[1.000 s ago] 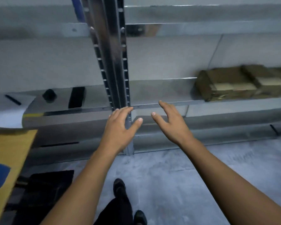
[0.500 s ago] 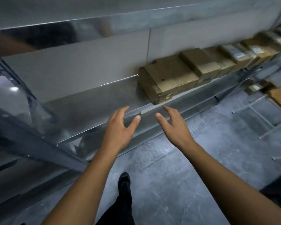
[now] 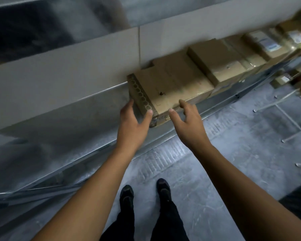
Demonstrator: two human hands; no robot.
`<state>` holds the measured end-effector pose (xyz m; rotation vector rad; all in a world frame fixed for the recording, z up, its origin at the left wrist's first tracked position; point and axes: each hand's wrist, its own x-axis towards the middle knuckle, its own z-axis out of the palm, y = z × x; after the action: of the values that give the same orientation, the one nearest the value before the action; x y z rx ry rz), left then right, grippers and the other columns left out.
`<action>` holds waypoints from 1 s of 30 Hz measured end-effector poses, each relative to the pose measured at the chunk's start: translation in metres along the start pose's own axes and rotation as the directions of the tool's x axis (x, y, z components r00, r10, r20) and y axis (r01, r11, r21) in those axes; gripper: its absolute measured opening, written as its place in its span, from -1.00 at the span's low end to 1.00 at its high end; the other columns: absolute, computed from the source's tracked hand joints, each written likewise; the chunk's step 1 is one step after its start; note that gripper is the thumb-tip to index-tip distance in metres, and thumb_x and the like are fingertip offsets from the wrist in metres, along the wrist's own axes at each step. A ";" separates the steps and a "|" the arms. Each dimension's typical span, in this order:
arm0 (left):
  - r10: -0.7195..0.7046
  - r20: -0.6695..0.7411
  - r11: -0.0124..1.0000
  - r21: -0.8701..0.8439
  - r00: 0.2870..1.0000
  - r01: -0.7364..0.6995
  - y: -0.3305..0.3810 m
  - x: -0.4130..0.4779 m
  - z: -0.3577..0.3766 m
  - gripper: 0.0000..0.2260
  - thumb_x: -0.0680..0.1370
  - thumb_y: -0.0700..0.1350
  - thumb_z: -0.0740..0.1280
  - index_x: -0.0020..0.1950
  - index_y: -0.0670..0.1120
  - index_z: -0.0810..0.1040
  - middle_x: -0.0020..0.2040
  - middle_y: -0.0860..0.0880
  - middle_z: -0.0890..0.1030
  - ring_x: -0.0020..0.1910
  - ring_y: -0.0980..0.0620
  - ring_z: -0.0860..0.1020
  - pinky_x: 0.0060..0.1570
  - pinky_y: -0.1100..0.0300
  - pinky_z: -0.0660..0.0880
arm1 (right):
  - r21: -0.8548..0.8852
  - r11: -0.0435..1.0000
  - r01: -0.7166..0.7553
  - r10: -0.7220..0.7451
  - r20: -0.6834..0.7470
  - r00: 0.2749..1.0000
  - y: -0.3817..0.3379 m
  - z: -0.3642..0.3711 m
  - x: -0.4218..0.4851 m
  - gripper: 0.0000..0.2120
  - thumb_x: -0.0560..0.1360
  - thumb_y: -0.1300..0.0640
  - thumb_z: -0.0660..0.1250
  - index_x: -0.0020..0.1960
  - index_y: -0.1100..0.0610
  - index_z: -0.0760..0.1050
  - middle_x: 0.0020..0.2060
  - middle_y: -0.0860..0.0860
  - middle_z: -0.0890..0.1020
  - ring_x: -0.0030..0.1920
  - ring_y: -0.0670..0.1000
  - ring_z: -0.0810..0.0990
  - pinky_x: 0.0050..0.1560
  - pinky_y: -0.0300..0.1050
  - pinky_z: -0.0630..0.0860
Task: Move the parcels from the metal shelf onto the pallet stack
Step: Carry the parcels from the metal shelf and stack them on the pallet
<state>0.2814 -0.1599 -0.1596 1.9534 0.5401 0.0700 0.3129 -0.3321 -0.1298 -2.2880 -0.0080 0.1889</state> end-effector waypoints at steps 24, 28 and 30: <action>-0.326 -0.548 0.854 -0.520 0.770 -0.009 -0.002 -0.096 -0.029 -0.66 0.48 0.17 0.44 0.23 0.18 0.57 0.06 0.23 0.69 0.06 0.25 0.65 -0.01 0.36 0.51 | 0.273 0.915 0.298 -0.374 0.295 0.879 -0.054 0.035 -0.024 -0.58 0.53 -0.19 0.43 -0.16 0.03 0.27 -0.17 -0.05 0.36 -0.05 0.09 0.39 -0.08 -0.07 0.31; -0.359 -0.652 0.843 -0.534 0.668 -0.067 -0.025 -0.140 -0.074 -0.64 0.43 0.22 0.48 0.19 0.23 0.56 0.11 0.10 0.69 0.14 0.07 0.65 0.18 -0.02 0.60 | 0.346 0.888 0.302 -0.430 0.395 0.812 -0.085 0.070 -0.068 -0.56 0.50 -0.16 0.53 -0.03 0.02 0.30 -0.05 -0.01 0.45 0.04 0.13 0.50 0.06 0.15 0.51; -0.370 -0.693 0.836 -0.539 0.618 -0.103 -0.039 -0.164 -0.100 -0.67 0.43 0.21 0.49 0.17 0.24 0.57 0.09 0.08 0.69 0.12 0.04 0.66 0.18 -0.08 0.61 | 0.363 0.876 0.319 -0.463 0.444 0.767 -0.101 0.090 -0.095 -0.52 0.47 -0.22 0.51 0.15 0.00 0.36 0.09 -0.03 0.48 0.16 0.11 0.53 0.19 0.17 0.54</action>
<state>0.0924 -0.1278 -0.1182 1.2248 1.1128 0.9282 0.2125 -0.2046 -0.1004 -1.8462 -0.7063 0.5479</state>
